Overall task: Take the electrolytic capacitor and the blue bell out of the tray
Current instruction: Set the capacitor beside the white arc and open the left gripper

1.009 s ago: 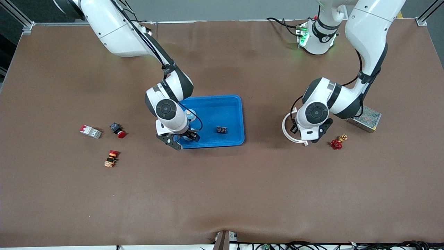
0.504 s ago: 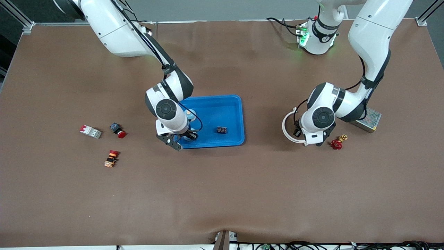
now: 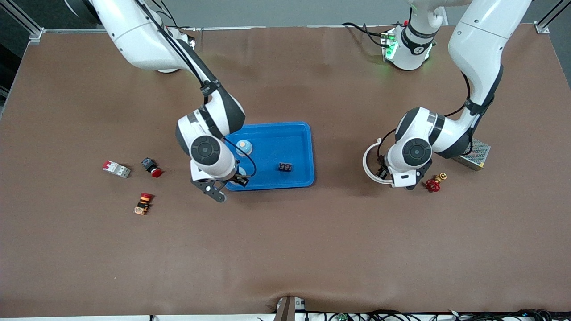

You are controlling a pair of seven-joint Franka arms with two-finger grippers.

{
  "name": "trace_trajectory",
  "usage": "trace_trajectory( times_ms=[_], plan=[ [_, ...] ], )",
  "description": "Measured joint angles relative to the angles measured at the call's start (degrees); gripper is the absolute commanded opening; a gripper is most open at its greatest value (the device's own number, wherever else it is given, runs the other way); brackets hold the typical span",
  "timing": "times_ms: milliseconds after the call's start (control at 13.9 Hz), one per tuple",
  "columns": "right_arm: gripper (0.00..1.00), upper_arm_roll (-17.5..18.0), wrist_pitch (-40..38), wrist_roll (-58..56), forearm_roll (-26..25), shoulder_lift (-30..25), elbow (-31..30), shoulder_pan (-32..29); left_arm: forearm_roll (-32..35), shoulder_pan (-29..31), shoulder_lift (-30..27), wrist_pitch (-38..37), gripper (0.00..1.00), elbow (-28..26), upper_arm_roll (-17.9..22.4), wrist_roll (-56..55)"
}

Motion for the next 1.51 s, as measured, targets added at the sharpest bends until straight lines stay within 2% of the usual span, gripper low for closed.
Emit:
trace_trajectory(
  times_ms=[288,504,720,1009,1297,1513],
  plan=[
    [0.0,-0.09,-8.85,-11.25,0.01,-0.02,3.95,-4.44,-0.01,-2.34,-1.39,-8.19,1.0,8.08,-1.51,-4.63],
    [0.0,-0.3,-13.47,-26.05,0.0,-0.44,5.53,-10.85,-0.42,-8.05,-1.1,-9.15,1.0,12.25,-1.8,-12.51],
    [0.0,-0.5,-15.03,-42.98,-0.07,-0.93,5.91,-18.56,-2.2,-13.68,1.75,-8.73,1.0,16.23,-1.87,-20.25],
    [0.0,-0.65,-13.42,-62.19,-0.12,-0.88,5.62,-27.14,-2.21,-19.93,8.64,-1.86,1.0,21.59,-1.8,-30.84],
    [0.0,-0.66,-8.75,-72.88,-1.37,-0.32,4.58,-31.1,-2.21,-23.61,12.09,5.72,1.0,24.17,-1.55,-36.99],
    [0.0,-0.67,-2.62,-78.27,-2.68,0.11,1.38,-32.86,-2.21,-25.38,13.64,9.46,0.87,24.24,-1.52,-39.85]
  ],
)
